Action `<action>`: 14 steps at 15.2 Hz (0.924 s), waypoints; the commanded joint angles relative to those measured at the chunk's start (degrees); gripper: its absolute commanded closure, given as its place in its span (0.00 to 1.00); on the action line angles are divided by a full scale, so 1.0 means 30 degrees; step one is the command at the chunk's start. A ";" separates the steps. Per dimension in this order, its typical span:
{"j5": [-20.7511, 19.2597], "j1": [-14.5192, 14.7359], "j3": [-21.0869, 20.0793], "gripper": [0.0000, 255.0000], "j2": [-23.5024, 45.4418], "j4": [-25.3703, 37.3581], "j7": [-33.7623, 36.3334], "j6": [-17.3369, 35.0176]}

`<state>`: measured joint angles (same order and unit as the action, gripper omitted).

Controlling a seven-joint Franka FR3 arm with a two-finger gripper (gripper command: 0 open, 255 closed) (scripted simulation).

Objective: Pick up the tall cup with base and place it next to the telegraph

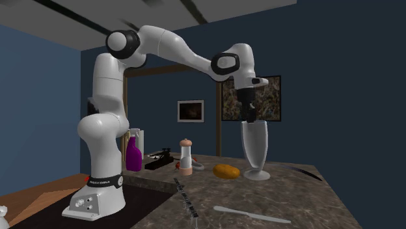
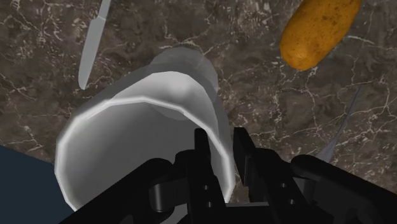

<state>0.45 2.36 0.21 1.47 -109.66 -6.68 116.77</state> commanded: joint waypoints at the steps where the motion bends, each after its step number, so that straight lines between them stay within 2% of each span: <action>1: -0.0008 0.0008 -0.0007 1.00 -0.0059 0.0513 0.0023 -0.0557; 14: -0.0017 0.0006 -0.0005 1.00 -0.0227 0.3652 0.0045 -0.3864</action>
<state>0.40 2.36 0.21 0.91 -99.44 -6.58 105.99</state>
